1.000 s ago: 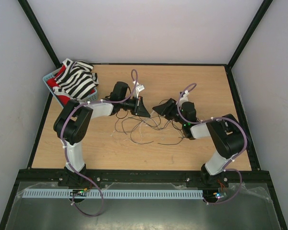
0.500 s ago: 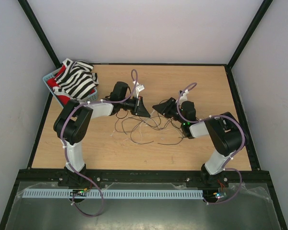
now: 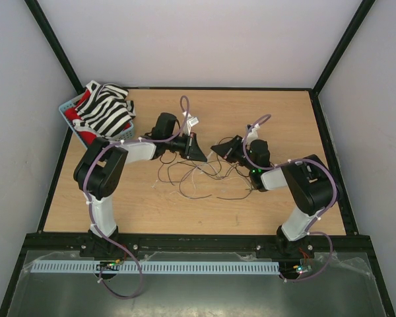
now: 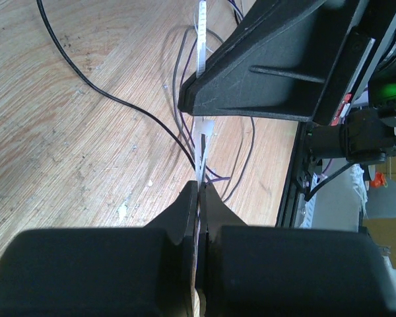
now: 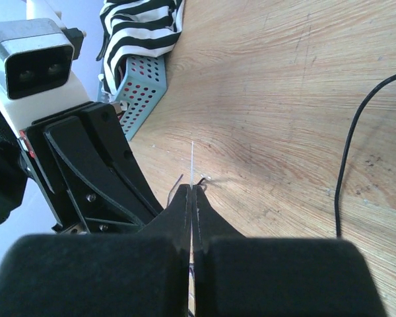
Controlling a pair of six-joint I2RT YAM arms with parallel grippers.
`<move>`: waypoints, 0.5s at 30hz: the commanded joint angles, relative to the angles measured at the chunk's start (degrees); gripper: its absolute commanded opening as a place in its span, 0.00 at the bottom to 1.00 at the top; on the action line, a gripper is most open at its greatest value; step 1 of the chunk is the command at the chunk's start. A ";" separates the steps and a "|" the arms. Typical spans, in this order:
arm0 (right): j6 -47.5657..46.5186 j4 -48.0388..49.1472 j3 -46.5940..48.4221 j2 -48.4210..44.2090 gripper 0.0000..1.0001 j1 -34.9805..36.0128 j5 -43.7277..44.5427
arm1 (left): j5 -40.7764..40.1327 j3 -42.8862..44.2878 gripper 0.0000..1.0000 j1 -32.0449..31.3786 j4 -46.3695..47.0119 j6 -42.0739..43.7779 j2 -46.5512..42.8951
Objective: Zip-tie the wires
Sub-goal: Tie the cable at the center of the board.
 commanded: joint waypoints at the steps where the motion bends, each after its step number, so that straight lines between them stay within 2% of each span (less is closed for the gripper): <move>1: -4.11 0.43 -1.91 -3.81 0.00 -0.02 1.28 | -0.77 -1.11 0.00 0.66 3.16 -1.45 -2.93; 8: -6.67 -0.79 -5.83 -8.20 0.00 -0.14 1.11 | -1.42 -4.33 0.00 2.39 9.63 -5.25 -4.04; 15: -7.74 0.83 -6.12 -10.85 0.00 -0.11 -9.08 | -3.57 -9.32 0.00 2.91 20.62 -8.20 -5.06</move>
